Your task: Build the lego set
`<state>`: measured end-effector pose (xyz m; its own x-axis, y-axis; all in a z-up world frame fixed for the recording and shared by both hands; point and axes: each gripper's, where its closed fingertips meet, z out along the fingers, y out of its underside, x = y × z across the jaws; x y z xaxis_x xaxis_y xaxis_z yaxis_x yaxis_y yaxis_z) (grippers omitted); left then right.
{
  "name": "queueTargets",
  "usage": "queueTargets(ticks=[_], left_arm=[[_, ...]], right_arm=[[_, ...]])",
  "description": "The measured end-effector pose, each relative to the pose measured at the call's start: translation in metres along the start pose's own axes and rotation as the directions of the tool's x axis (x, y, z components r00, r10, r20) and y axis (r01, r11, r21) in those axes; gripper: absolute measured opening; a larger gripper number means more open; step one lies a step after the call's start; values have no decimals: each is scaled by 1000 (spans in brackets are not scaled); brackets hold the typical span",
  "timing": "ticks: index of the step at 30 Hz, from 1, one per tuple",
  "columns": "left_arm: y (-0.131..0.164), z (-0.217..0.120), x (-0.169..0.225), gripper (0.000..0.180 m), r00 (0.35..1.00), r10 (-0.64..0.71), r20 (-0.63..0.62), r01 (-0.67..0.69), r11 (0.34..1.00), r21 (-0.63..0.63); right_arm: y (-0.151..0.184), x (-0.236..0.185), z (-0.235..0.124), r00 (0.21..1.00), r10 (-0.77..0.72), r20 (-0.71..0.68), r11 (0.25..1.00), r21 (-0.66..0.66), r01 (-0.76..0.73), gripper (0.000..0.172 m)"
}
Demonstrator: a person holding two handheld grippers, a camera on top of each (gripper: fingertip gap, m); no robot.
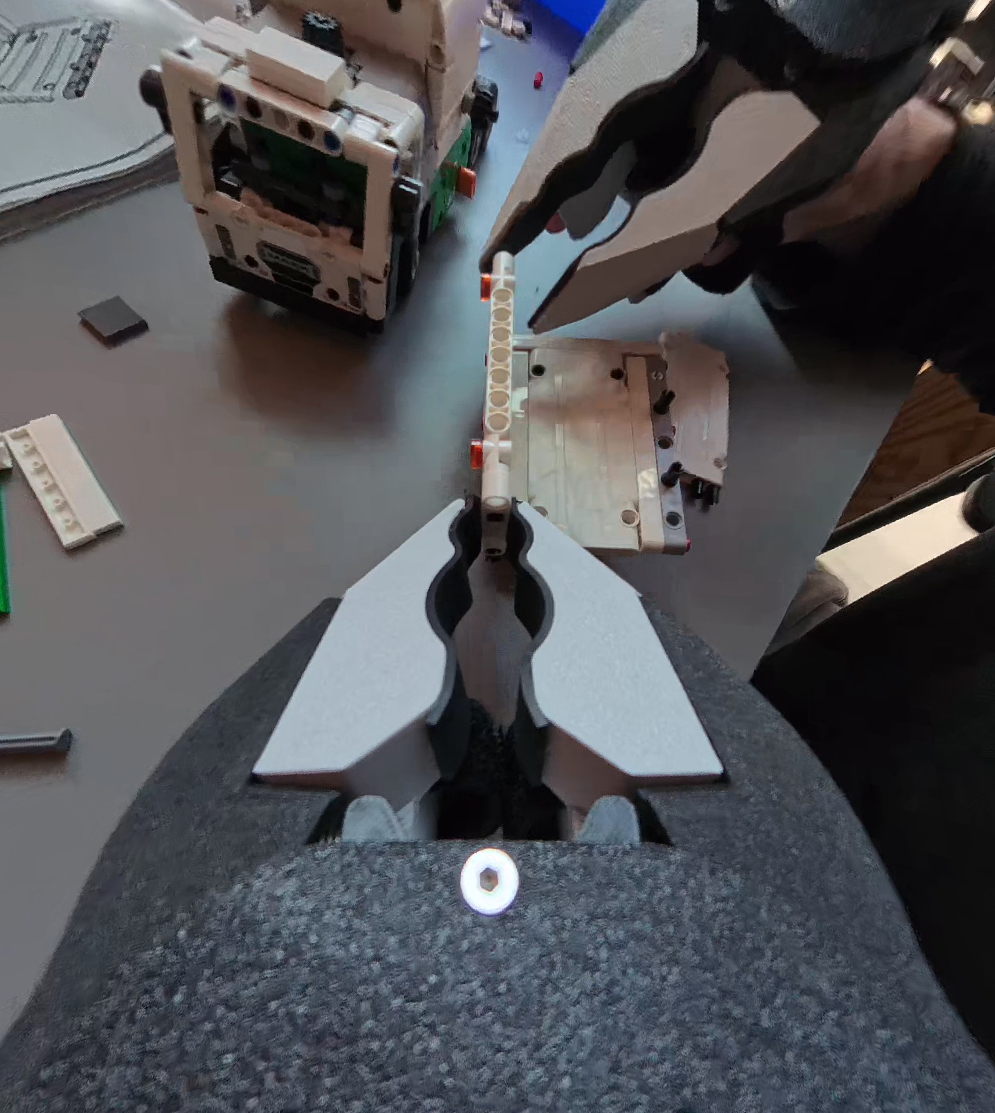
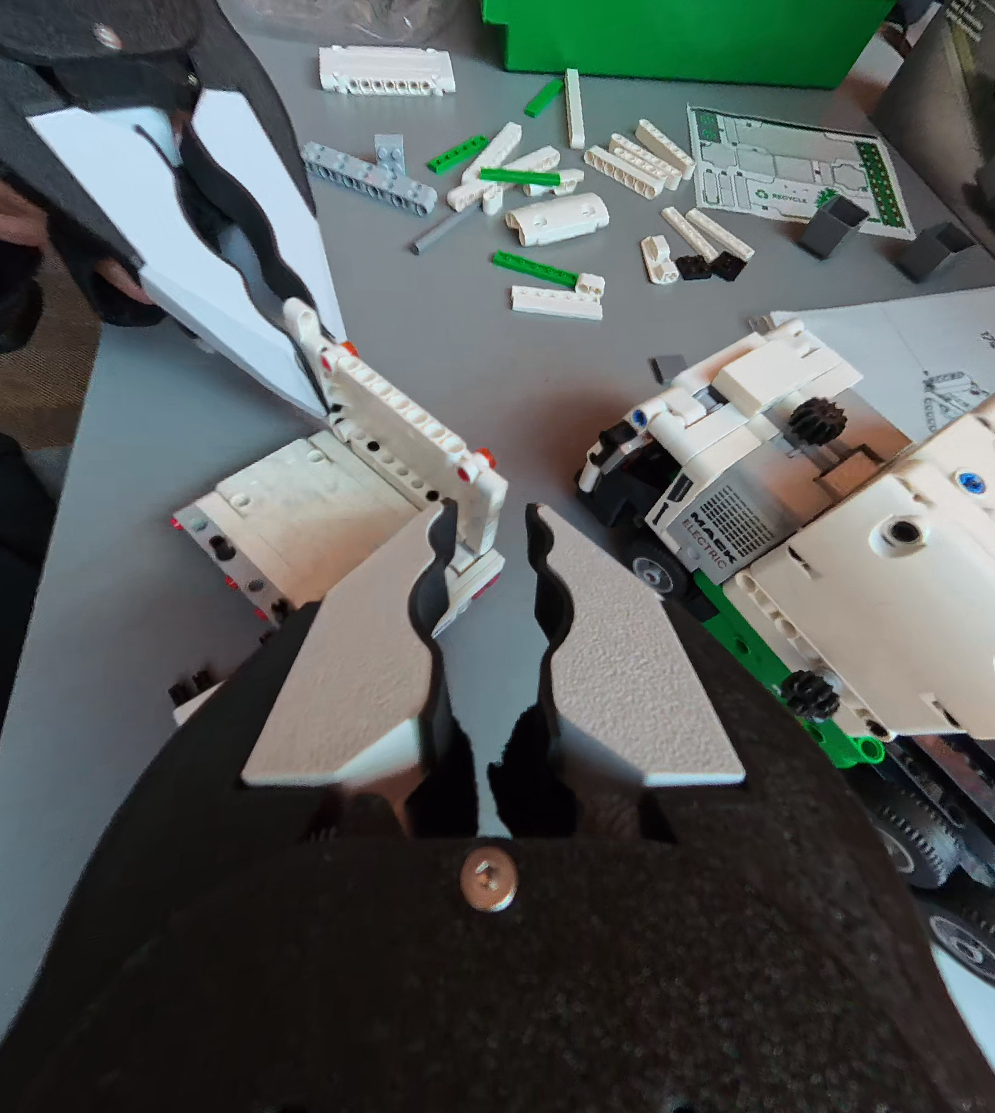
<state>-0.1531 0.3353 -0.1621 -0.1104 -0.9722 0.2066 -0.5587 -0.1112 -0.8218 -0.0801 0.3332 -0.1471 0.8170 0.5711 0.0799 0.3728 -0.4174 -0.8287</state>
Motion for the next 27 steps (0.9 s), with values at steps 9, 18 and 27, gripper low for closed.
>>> queueTargets(ticks=[9,18,27], left_arm=[[-21,-47,-34,6,883,-429,-191,462,867,186],[-10,-50,-50,6,900,-436,-31,432,877,209],[-49,-64,-17,6,936,182,303,-259,936,238]], right_arm=[[-51,4,-40,996,-83,-18,950,301,85,28],[-34,-10,-24,977,-189,-97,965,167,203,29],[-42,-11,-30,997,9,73,969,246,-27,34]])
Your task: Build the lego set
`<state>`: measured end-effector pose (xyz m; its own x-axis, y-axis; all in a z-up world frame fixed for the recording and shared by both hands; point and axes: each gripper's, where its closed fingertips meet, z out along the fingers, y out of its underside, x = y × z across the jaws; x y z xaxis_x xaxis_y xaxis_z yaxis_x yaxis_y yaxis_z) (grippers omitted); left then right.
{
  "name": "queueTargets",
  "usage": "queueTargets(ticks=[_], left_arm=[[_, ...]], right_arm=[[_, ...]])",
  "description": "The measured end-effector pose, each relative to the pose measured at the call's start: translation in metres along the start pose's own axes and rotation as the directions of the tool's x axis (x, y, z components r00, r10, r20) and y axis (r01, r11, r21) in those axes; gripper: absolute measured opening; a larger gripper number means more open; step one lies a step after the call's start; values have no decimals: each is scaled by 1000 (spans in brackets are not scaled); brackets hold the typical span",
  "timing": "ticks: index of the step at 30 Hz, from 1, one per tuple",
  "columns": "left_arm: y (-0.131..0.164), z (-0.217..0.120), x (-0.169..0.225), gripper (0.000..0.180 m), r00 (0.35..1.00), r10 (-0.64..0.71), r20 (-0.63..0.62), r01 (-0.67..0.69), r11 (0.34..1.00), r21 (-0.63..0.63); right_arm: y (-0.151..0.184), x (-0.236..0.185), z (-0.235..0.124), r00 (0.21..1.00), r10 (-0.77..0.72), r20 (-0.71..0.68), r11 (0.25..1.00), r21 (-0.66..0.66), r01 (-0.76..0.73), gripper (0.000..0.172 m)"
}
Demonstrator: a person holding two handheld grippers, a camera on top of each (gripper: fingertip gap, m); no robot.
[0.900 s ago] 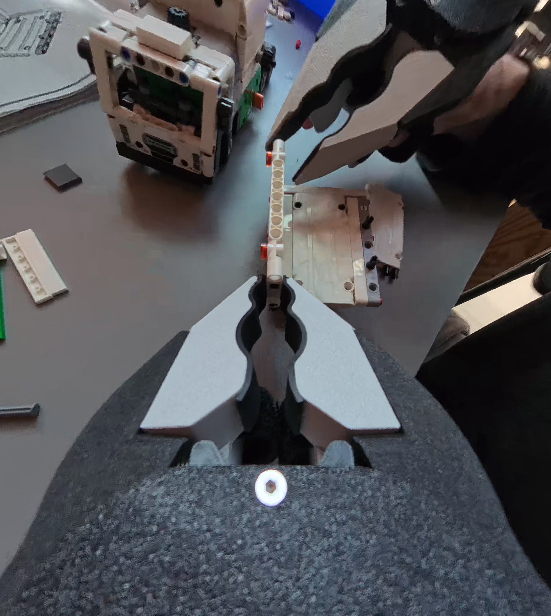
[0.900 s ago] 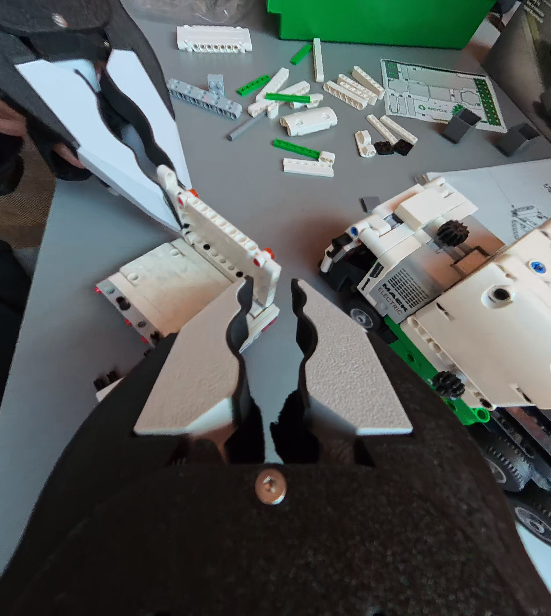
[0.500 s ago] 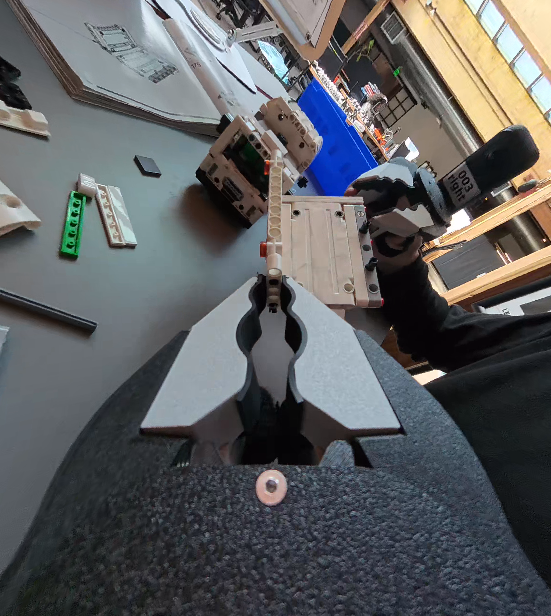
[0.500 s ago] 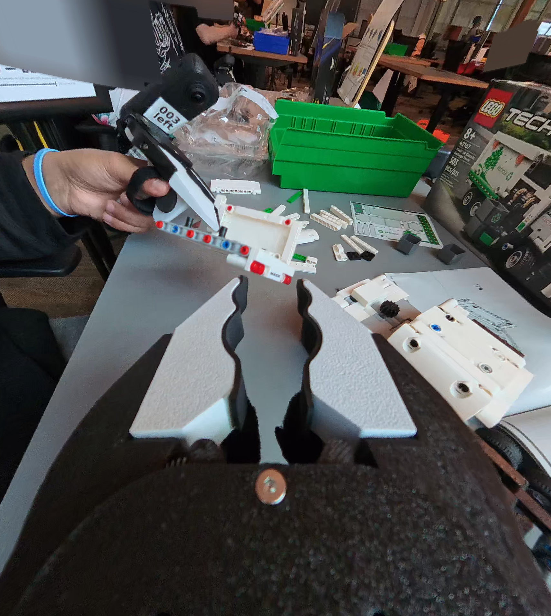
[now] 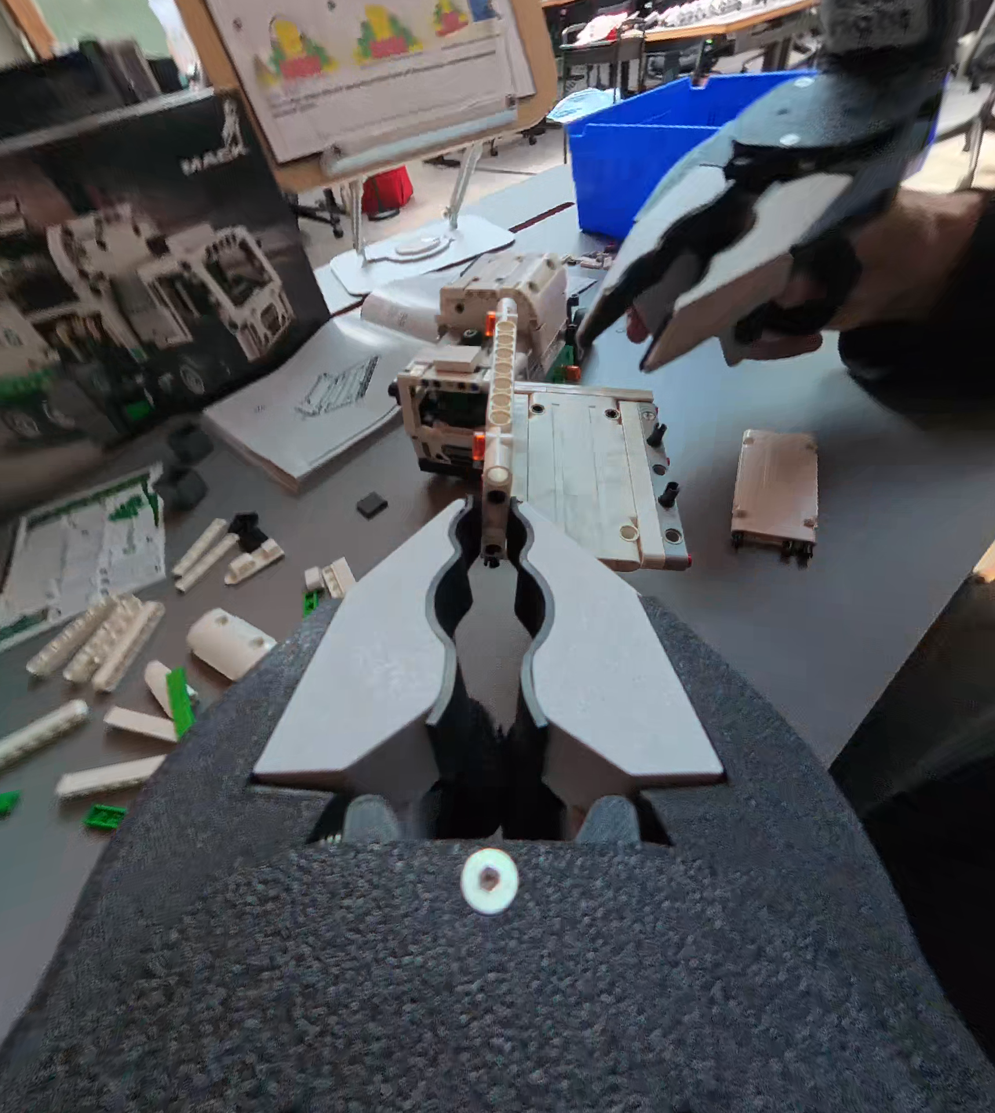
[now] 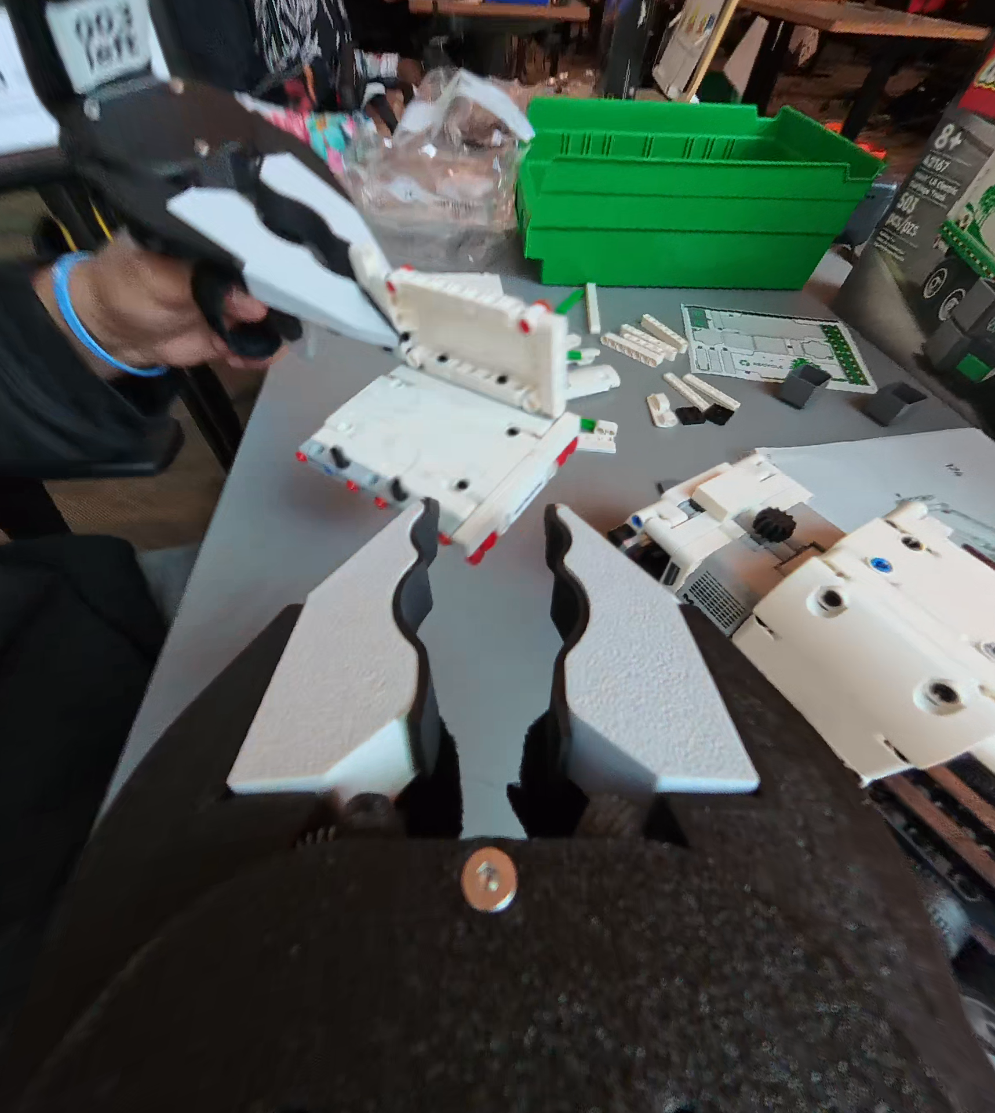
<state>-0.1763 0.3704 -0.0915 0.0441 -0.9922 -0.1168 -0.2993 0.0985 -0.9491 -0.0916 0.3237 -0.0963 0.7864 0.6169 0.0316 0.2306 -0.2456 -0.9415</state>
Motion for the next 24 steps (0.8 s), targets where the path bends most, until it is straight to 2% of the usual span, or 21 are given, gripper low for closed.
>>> queueTargets(ticks=[2,4,6,8,12,15,18,20,24], left_arm=[[-8,-4,9,6,987,159,7,-159,987,18],[-20,-9,17,6,957,287,36,-289,955,61],[-34,-14,25,6,923,374,86,-383,916,123],[-45,-16,35,6,903,411,126,-428,888,166],[-51,-12,52,6,885,434,171,-463,860,213],[-47,-4,67,6,838,510,194,-543,817,196],[-50,-3,74,6,797,555,237,-598,780,186],[-50,-3,74,6,796,555,240,-599,779,185],[-49,-3,72,6,784,566,255,-612,772,170]], right_arm=[[-8,2,-5,992,115,59,992,43,-117,37],[-9,-2,-5,960,238,148,969,35,-246,47],[-5,-11,2,914,328,238,942,-7,-336,59],[-7,-19,9,868,390,306,912,-2,-410,59],[-26,-35,7,746,465,477,833,50,-551,51],[-38,-42,0,669,478,570,779,77,-622,49],[-41,-41,-4,659,474,584,767,94,-635,29],[-42,-41,-6,670,464,579,769,111,-629,25],[-48,-49,-11,632,449,631,759,105,-643,17]])
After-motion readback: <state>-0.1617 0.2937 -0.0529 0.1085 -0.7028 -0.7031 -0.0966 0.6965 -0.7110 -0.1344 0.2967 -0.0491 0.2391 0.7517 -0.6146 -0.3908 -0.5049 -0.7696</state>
